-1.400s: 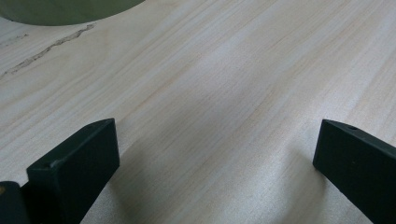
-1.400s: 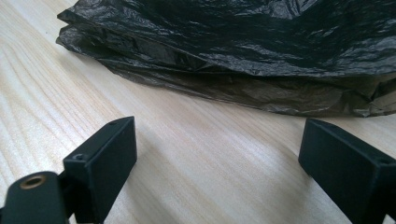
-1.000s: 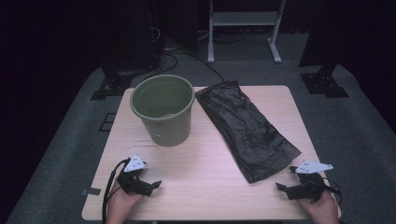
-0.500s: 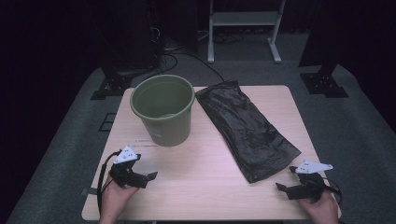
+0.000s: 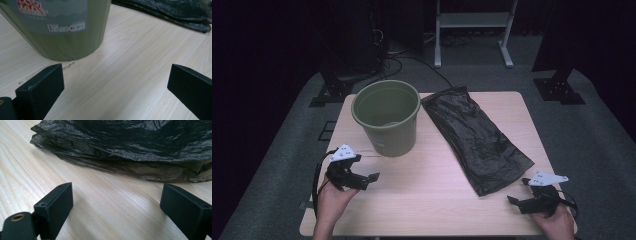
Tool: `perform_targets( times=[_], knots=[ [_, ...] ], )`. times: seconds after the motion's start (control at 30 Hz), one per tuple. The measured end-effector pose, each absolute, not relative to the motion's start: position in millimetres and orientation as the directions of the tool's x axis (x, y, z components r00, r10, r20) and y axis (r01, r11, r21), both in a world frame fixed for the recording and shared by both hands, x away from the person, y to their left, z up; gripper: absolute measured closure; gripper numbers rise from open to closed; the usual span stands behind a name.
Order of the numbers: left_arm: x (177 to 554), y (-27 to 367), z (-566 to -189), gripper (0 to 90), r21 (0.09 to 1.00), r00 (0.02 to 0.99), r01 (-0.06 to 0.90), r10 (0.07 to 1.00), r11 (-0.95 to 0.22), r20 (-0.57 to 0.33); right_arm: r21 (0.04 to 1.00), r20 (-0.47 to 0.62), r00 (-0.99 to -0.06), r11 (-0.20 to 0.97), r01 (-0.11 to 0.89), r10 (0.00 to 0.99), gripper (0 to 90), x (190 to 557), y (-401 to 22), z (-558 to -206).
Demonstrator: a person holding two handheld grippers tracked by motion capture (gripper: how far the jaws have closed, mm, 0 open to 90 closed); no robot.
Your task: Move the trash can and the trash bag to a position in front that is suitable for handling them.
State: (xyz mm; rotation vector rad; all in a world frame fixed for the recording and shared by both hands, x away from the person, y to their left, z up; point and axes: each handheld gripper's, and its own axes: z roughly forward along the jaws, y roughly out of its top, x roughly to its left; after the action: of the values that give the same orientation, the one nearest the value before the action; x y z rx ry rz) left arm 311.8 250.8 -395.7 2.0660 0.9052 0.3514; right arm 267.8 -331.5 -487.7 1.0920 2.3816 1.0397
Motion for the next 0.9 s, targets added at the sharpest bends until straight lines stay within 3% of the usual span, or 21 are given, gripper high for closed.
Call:
perform_targets(
  times=[0.9],
  knots=[
    [343.4, 263.9, -325.7, 0.0, 0.802, 0.676, 0.471, 0.734, -0.369, -0.059, 0.730, 0.011, -0.656, 0.443, 0.521, 0.754, 9.8, 268.0, -331.5, -487.7]
  ],
)
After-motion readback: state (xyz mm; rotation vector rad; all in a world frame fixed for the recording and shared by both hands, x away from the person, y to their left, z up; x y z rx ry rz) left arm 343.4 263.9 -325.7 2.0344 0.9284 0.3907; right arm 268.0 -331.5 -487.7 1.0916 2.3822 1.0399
